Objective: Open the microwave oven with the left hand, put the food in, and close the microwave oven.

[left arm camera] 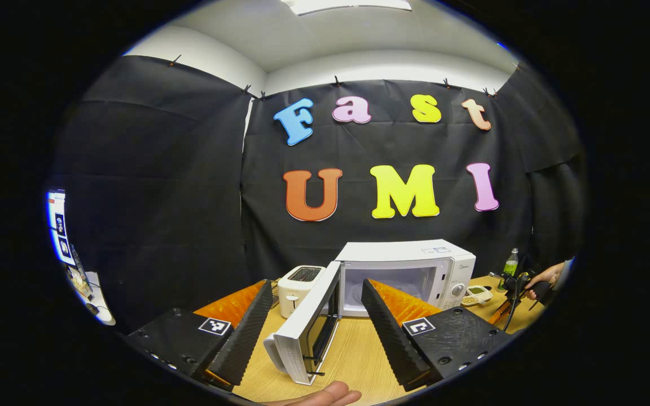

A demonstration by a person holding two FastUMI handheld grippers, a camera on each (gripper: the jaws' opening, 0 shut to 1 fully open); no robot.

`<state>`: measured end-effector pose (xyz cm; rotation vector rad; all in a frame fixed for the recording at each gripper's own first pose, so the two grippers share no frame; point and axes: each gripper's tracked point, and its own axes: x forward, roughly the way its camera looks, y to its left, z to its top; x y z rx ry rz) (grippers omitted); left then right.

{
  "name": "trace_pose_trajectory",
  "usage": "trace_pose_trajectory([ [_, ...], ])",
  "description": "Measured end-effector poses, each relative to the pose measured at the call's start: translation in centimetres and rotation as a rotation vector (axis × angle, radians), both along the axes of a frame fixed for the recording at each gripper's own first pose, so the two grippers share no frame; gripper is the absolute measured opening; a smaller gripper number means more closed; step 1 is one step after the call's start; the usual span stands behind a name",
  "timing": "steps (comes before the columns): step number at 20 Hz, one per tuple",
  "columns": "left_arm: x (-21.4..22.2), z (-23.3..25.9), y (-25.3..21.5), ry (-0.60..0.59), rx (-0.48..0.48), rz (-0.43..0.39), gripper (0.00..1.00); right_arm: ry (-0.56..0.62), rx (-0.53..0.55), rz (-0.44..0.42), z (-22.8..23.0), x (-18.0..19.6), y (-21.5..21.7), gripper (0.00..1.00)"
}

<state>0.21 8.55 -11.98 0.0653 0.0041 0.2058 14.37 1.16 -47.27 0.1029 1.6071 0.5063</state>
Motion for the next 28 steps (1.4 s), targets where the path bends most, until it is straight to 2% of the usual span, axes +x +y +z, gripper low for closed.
trace_pose_trajectory([
  [5,-0.8,0.5,-0.7,-0.014,0.016,-0.031,0.95,0.061,0.021,-0.072,0.0,-1.5,-0.4,0.04],
  [6,-0.9,0.5,-0.9,-0.011,0.018,-0.042,0.95,0.064,0.035,-0.098,0.2,-1.8,-0.3,0.00],
  [7,-1.1,0.4,-1.1,-0.008,0.014,-0.054,0.95,0.066,0.045,-0.118,0.5,-2.1,-0.3,0.04],
  [8,-1.3,0.3,-1.4,-0.007,0.009,-0.068,0.94,0.068,0.051,-0.136,0.8,-2.4,-0.4,0.04],
  [15,-2.6,0.6,-1.1,-0.029,-0.014,-0.125,0.94,0.009,0.104,-0.227,5.2,-4.4,1.0,0.04],
  [18,-3.0,0.8,-0.5,-0.038,-0.031,-0.157,0.94,-0.024,0.138,-0.262,7.3,-5.0,3.5,0.04],
  [19,-3.1,0.8,-0.4,-0.039,-0.037,-0.170,0.84,-0.051,0.142,-0.268,7.8,-5.1,4.5,0.04],
  [20,-3.2,0.9,-0.1,-0.042,-0.043,-0.177,0.95,-0.077,0.147,-0.266,8.0,-5.2,5.6,0.04],
  [24,-4.0,1.1,1.3,-0.042,-0.032,-0.187,0.94,-0.095,0.231,-0.302,8.5,-6.4,12.3,0.04],
  [26,-4.4,1.0,2.3,-0.042,-0.019,-0.176,0.94,-0.092,0.303,-0.355,8.5,-7.3,16.4,0.00],
  [27,-4.6,1.0,2.7,-0.044,-0.008,-0.175,0.94,-0.083,0.343,-0.390,8.5,-7.6,18.6,0.04],
  [28,-4.7,1.1,3.1,-0.046,0.007,-0.173,0.94,-0.076,0.381,-0.426,8.5,-7.9,20.6,0.04],
])
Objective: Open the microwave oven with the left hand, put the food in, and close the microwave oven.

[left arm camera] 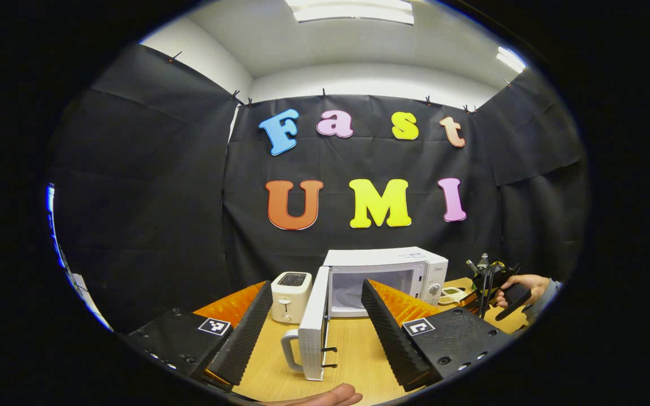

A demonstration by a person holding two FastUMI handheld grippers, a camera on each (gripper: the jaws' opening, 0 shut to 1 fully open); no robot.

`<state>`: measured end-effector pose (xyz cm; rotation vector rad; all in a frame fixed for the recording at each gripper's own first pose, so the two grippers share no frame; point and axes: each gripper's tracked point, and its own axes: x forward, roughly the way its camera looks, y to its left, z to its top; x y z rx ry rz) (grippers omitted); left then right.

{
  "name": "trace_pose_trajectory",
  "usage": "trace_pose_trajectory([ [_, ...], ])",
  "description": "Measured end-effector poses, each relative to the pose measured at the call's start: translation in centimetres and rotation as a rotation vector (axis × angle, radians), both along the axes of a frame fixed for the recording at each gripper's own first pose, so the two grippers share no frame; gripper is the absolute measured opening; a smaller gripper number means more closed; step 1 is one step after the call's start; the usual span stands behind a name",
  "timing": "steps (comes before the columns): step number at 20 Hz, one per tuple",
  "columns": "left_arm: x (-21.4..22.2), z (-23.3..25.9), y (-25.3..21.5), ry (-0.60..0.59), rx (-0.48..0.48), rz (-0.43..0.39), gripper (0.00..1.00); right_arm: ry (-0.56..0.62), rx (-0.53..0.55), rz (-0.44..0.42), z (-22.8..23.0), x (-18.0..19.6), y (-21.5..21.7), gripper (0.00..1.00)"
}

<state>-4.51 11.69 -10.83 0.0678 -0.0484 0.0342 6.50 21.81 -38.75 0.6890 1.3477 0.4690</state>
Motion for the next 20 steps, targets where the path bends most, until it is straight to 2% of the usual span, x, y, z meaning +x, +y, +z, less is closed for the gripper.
trace_pose_trajectory([
  [1,0.0,0.0,0.6,0.003,0.016,0.011,0.94,0.011,0.034,-0.024,-0.2,-0.1,1.9,0.04],
  [2,-0.1,0.2,1.1,0.003,0.026,0.018,0.83,0.020,0.054,-0.049,-0.5,0.0,3.5,0.04],
  [3,-0.3,0.5,1.3,-0.003,0.030,0.019,0.95,0.017,0.065,-0.082,-0.8,0.2,4.8,0.04],
  [5,-0.5,0.8,1.6,-0.019,0.026,0.014,0.94,0.018,0.066,-0.179,-2.0,1.2,7.2,0.00],
  [7,-0.2,0.6,2.1,-0.037,0.018,0.020,0.94,0.007,0.078,-0.277,-2.4,2.5,8.8,0.04],
  [10,0.4,-0.4,2.7,-0.025,0.010,0.037,0.94,-0.098,0.093,-0.435,-2.6,6.2,10.4,0.04],
  [11,0.4,-0.6,2.6,-0.018,0.004,0.033,0.94,-0.128,0.086,-0.485,-2.6,7.3,10.5,0.00],
  [12,0.4,-0.8,2.5,-0.016,-0.001,0.029,0.95,-0.147,0.073,-0.535,-2.7,8.4,10.4,0.04],
  [15,1.1,-1.1,3.0,-0.008,-0.016,0.037,0.94,-0.201,0.124,-0.662,-1.5,11.7,11.7,0.04],
  [18,1.3,-1.5,2.8,0.012,-0.030,0.040,0.94,-0.201,0.216,-0.748,-0.4,14.3,13.5,0.05],
  [20,1.7,-1.5,2.6,0.016,-0.025,0.044,0.95,-0.197,0.234,-0.792,-0.7,16.0,14.1,0.06],
])
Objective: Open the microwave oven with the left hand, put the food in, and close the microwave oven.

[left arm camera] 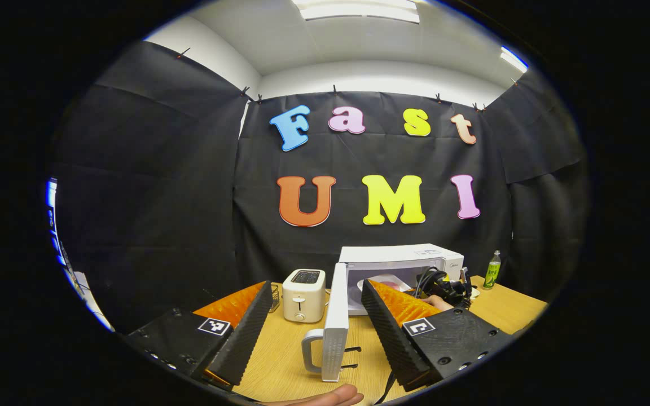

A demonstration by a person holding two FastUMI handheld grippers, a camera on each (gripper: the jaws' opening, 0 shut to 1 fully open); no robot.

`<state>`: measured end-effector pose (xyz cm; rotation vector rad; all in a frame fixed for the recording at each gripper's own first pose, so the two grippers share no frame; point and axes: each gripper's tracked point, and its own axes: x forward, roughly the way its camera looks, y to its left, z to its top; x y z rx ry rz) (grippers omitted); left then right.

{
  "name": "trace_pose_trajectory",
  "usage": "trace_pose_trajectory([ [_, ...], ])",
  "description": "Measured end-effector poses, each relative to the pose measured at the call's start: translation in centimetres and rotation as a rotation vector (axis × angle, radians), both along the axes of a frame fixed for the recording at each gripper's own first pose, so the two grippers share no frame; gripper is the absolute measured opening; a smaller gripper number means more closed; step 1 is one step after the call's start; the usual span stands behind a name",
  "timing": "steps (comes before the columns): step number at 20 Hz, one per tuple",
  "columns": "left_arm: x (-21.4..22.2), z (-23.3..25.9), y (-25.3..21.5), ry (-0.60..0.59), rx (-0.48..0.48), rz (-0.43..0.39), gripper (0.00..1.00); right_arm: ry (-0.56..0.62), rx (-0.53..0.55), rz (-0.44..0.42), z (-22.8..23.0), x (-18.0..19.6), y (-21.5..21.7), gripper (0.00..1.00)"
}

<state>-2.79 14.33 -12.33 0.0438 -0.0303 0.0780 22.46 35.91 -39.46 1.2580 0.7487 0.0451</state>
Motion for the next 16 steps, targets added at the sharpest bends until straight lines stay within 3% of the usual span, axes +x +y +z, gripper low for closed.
trace_pose_trajectory([
  [7,1.2,-1.3,-1.0,0.039,0.031,0.004,0.95,-0.107,-0.053,-0.138,-1.9,6.7,-1.4,0.06],
  [16,2.0,-2.4,-1.6,0.060,-0.003,-0.008,0.95,-0.149,-0.087,-0.108,-3.5,7.8,-0.3,0.09],
])
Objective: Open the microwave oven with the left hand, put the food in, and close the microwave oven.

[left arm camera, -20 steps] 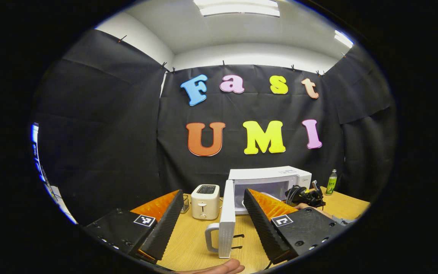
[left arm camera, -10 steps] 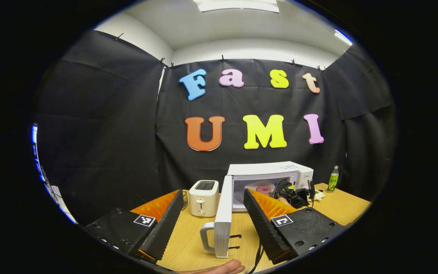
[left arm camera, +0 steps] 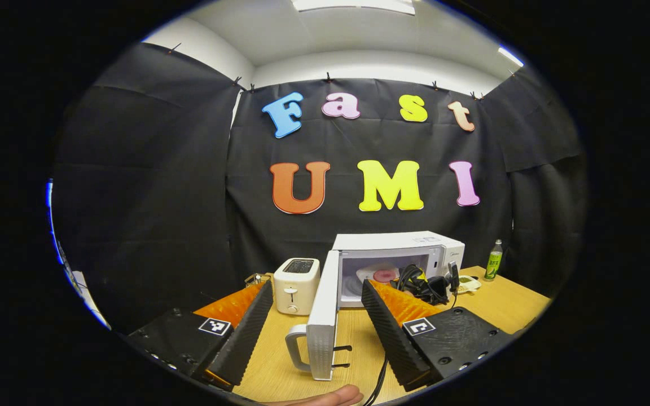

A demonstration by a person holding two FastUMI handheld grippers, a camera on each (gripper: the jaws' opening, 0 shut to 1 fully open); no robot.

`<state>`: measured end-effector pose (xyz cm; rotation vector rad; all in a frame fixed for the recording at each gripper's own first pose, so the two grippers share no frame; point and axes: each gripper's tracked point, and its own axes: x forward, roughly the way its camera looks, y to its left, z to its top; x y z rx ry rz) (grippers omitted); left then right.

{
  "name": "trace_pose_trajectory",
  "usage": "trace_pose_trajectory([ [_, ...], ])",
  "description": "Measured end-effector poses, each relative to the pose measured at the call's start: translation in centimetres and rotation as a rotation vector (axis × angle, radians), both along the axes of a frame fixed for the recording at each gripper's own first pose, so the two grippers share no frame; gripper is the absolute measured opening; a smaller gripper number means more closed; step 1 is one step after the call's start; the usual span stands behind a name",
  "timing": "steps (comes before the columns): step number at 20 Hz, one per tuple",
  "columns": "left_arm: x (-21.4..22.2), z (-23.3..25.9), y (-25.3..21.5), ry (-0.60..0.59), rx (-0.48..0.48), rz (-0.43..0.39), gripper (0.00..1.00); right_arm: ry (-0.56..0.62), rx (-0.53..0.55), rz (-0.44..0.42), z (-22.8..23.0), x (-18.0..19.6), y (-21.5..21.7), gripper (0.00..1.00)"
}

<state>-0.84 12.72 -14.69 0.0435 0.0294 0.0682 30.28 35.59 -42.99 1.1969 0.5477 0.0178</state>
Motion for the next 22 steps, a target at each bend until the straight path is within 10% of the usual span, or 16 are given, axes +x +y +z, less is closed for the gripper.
trace_pose_trajectory([
  [9,-1.1,0.0,2.0,-0.010,-0.004,0.041,0.95,-0.048,-0.074,0.075,0.1,-0.3,0.0,0.07],
  [11,-1.4,-0.2,2.5,-0.011,-0.012,0.040,0.94,-0.058,-0.114,0.141,0.4,-1.2,0.4,0.22],
  [13,-1.9,-0.4,3.4,-0.008,-0.018,0.047,0.95,-0.076,-0.155,0.185,0.7,-2.1,0.6,0.67],
  [15,-2.5,-0.6,4.6,-0.007,-0.012,0.066,0.95,-0.088,-0.226,0.219,0.9,-3.3,0.1,0.92],
  [20,-3.1,-1.7,6.9,0.011,0.013,0.095,0.95,-0.229,-0.555,0.290,3.2,-7.0,-3.0,0.95],
  [21,-3.3,-1.9,7.1,0.016,0.029,0.093,0.95,-0.255,-0.621,0.312,4.0,-7.9,-3.6,0.83],
  [22,-3.5,-1.9,7.2,0.015,0.044,0.095,0.95,-0.285,-0.675,0.324,5.1,-8.7,-4.4,0.95],
])
